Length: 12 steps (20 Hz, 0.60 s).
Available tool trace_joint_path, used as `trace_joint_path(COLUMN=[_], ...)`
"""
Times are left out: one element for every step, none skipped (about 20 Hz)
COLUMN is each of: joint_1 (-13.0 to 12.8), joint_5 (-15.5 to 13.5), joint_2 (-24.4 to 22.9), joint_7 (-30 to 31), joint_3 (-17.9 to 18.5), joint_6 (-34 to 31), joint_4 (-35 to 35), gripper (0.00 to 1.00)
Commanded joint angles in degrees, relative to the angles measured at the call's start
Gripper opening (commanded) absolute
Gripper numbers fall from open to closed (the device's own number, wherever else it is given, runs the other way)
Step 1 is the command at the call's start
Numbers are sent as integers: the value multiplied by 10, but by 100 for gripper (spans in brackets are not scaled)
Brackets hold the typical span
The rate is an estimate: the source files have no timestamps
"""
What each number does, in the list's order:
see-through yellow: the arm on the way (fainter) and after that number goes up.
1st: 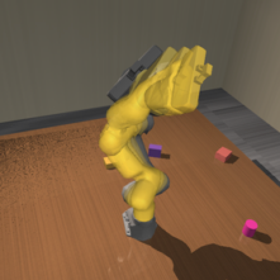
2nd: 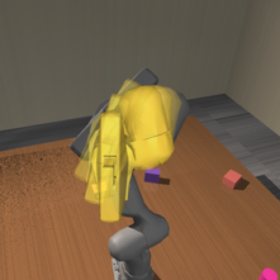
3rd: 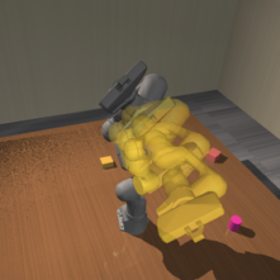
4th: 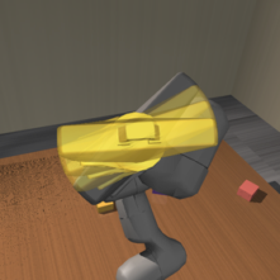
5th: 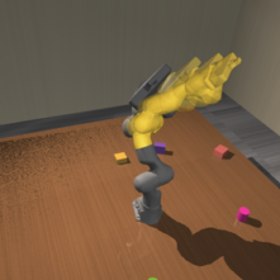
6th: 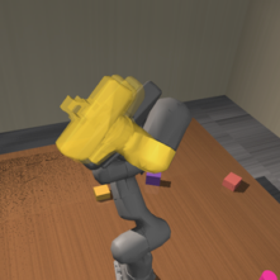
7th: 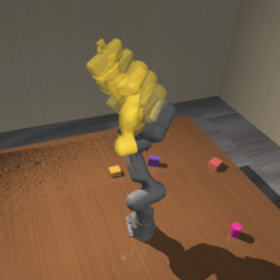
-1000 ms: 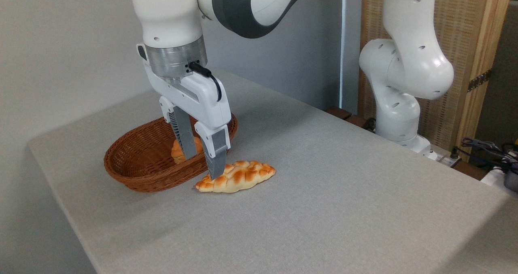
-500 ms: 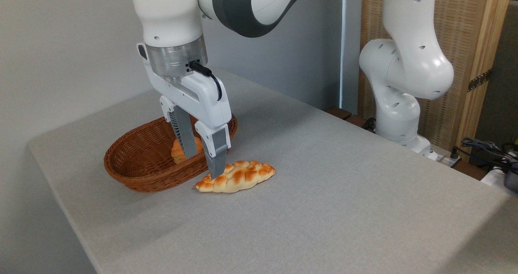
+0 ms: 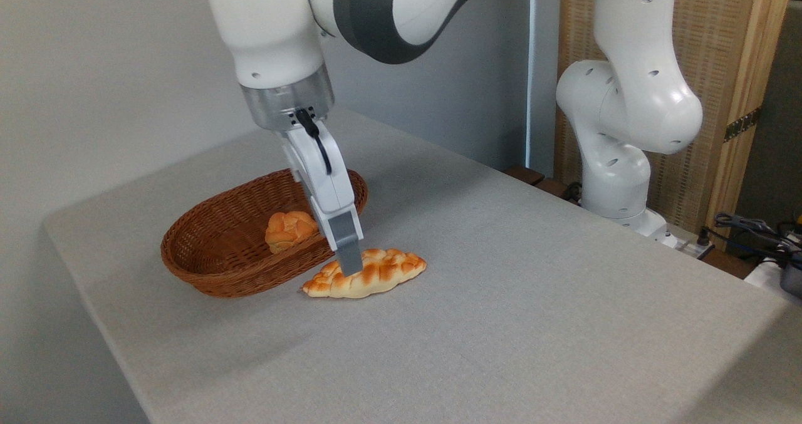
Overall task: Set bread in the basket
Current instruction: 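Lower the open gripper onto the braided bread roll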
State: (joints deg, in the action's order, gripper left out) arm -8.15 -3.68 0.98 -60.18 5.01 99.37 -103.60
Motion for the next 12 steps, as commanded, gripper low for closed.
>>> trace_joint_path(joint_1=[-6, -6, -7, -7, -10, -10, -13, -21, -31, -38, -44, -49], joint_5=[4, 5, 5, 5, 5, 5, 6, 8, 18, 28, 30, 30], joint_2=[-50, -51, -51, -51, -50, -50, -48, -47, -46, -45, -44, -42], joint_7=[-105, -126, -143, -158, -172, -183, -185, -185, -187, -187, -187, -187], joint_3=[5, 5, 4, 4, 3, 0, -2, -2, -2, -2, -3, -3], joint_6=[-1, -1, 0, 1, 6, 12, 22, 35, 43, 44, 44, 45], joint_4=[-71, -79, -86, -94, -104, -114, -124, -134, -141, -146, -147, -147], gripper=[100, 100, 100, 100, 100, 100, 100, 100, 100, 100, 100, 100])
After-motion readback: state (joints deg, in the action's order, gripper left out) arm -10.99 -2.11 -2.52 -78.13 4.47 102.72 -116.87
